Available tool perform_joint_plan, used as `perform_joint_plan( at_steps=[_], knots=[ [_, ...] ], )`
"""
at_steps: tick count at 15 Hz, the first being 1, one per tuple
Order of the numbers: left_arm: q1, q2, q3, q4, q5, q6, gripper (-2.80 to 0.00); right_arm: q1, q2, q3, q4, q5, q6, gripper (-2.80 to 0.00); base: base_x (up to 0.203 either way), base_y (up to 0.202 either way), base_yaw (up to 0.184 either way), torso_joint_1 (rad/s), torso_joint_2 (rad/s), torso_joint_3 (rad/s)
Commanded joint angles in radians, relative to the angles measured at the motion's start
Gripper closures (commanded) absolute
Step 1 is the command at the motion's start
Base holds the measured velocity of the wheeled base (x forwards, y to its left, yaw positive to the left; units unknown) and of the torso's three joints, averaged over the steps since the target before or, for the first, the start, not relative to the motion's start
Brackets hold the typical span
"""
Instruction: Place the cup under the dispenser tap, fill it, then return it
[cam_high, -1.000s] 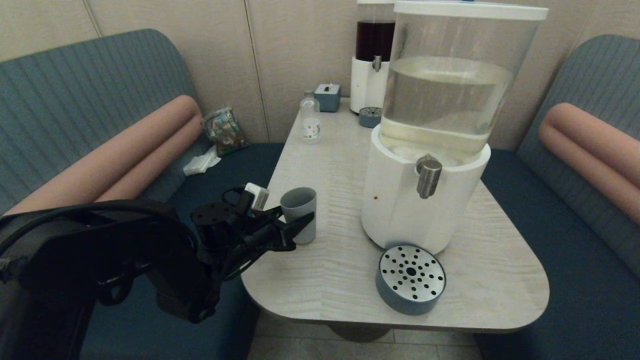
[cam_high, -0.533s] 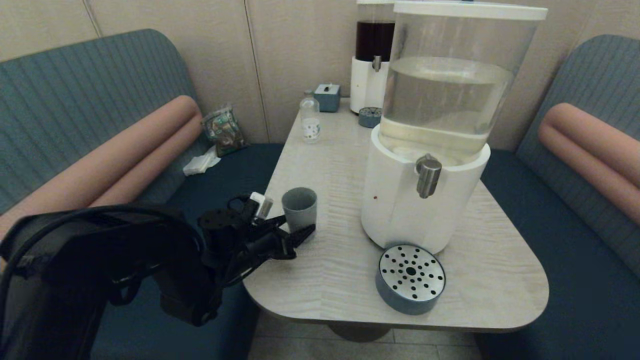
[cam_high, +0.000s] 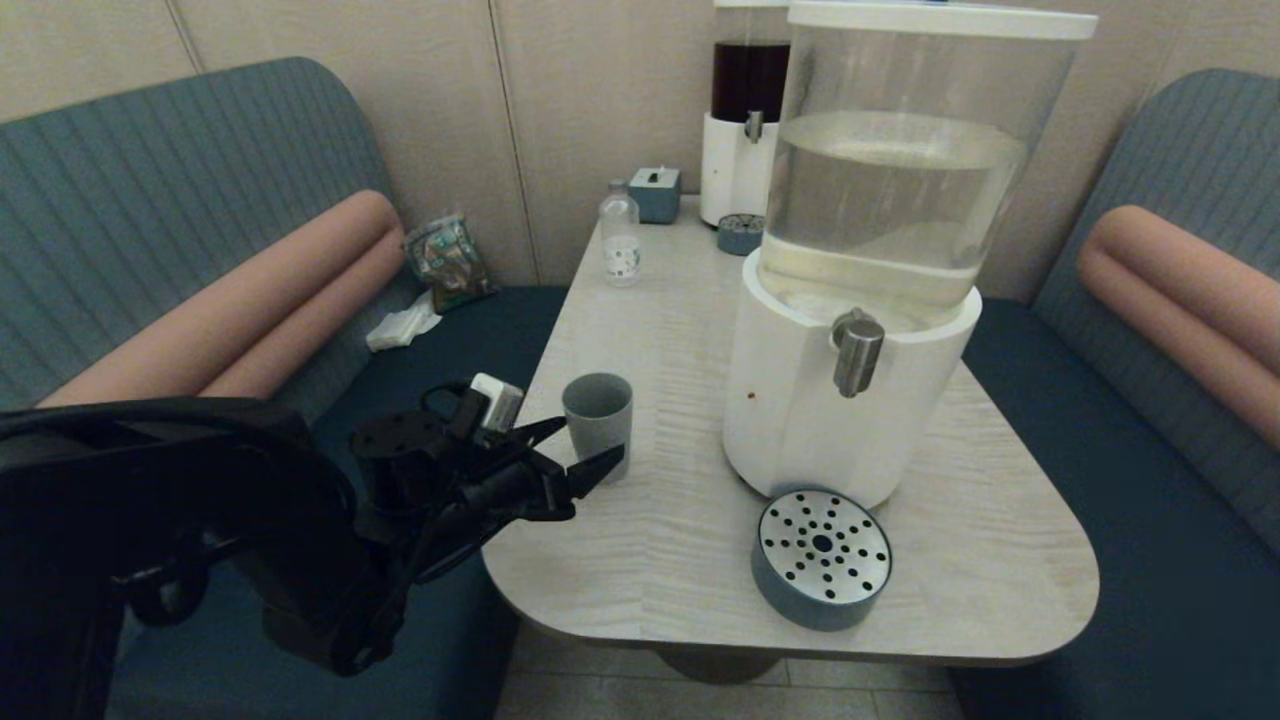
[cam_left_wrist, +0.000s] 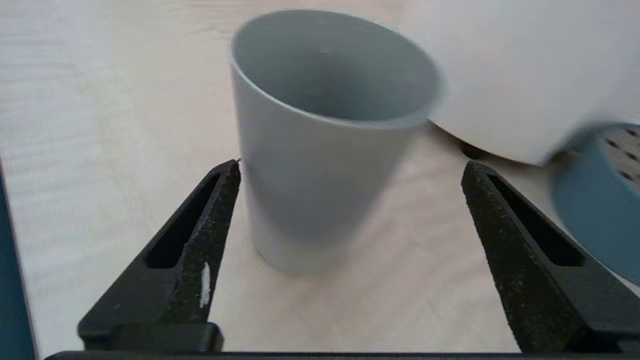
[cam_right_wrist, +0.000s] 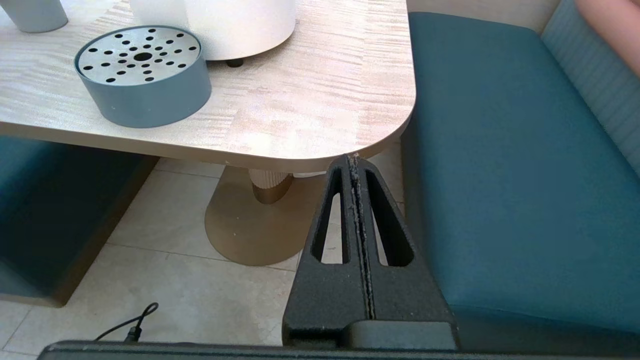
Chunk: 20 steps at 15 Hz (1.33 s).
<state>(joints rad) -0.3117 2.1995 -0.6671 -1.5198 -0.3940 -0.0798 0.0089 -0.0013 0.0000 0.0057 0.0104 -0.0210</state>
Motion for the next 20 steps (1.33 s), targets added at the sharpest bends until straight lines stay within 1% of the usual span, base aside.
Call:
perform_joint_plan(
  at_steps=[1,5,6,7,9,10,11,13,15,17,19,20],
  knots=[
    [0.0,-0.072,0.062,-0.01,-0.003,-0.001,-2.8,0.0,-0.003,0.0,0.0,0.0,0.0,0.0,0.0,0.0,0.0,0.0,0.0,0.0],
    [-0.002,-0.244,0.247,-0.01,-0.003,-0.006,-2.8,0.0,-0.003,0.001,0.0,0.0,0.0,0.0,0.0,0.0,0.0,0.0,0.0,0.0],
    [-0.004,-0.299,0.3,-0.01,-0.004,-0.006,-1.63,0.0,-0.003,0.002,0.0,0.0,0.0,0.0,0.0,0.0,0.0,0.0,0.0,0.0],
    [-0.004,-0.356,0.344,-0.01,-0.005,-0.006,0.0,0.0,-0.003,0.0,0.0,0.0,0.0,0.0,0.0,0.0,0.0,0.0,0.0,0.0],
    [-0.004,-0.487,0.404,-0.01,-0.002,-0.012,0.0,0.0,-0.003,0.0,0.0,0.0,0.0,0.0,0.0,0.0,0.0,0.0,0.0,0.0],
    [-0.002,-0.566,0.421,-0.01,0.018,-0.024,0.0,0.0,-0.003,0.001,0.0,0.0,0.0,0.0,0.0,0.0,0.0,0.0,0.0,0.0],
    [-0.001,-0.642,0.436,-0.01,0.064,-0.043,0.0,0.0,-0.003,0.0,0.0,0.0,0.0,0.0,0.0,0.0,0.0,0.0,0.0,0.0],
    [0.001,-0.803,0.468,-0.01,0.187,-0.091,0.0,0.0,-0.003,0.0,0.0,0.0,0.0,0.0,0.0,0.0,0.0,0.0,0.0,0.0],
    [0.009,-0.982,0.521,-0.003,0.27,-0.13,0.0,0.0,-0.003,0.0,0.0,0.0,0.0,0.0,0.0,0.0,0.0,0.0,0.0,0.0],
    [0.052,-1.154,0.587,0.013,0.328,-0.148,0.0,0.0,-0.003,0.0,0.0,0.0,0.0,0.0,0.0,0.0,0.0,0.0,0.0,0.0],
    [0.106,-1.328,0.634,0.048,0.352,-0.156,0.0,0.0,-0.003,0.001,0.0,0.0,0.0,0.0,0.0,0.0,0.0,0.0,0.0,0.0],
    [0.127,-1.416,0.643,0.091,0.357,-0.154,0.0,0.0,-0.003,0.001,0.0,0.0,0.0,0.0,0.0,0.0,0.0,0.0,0.0,0.0]
  ],
)
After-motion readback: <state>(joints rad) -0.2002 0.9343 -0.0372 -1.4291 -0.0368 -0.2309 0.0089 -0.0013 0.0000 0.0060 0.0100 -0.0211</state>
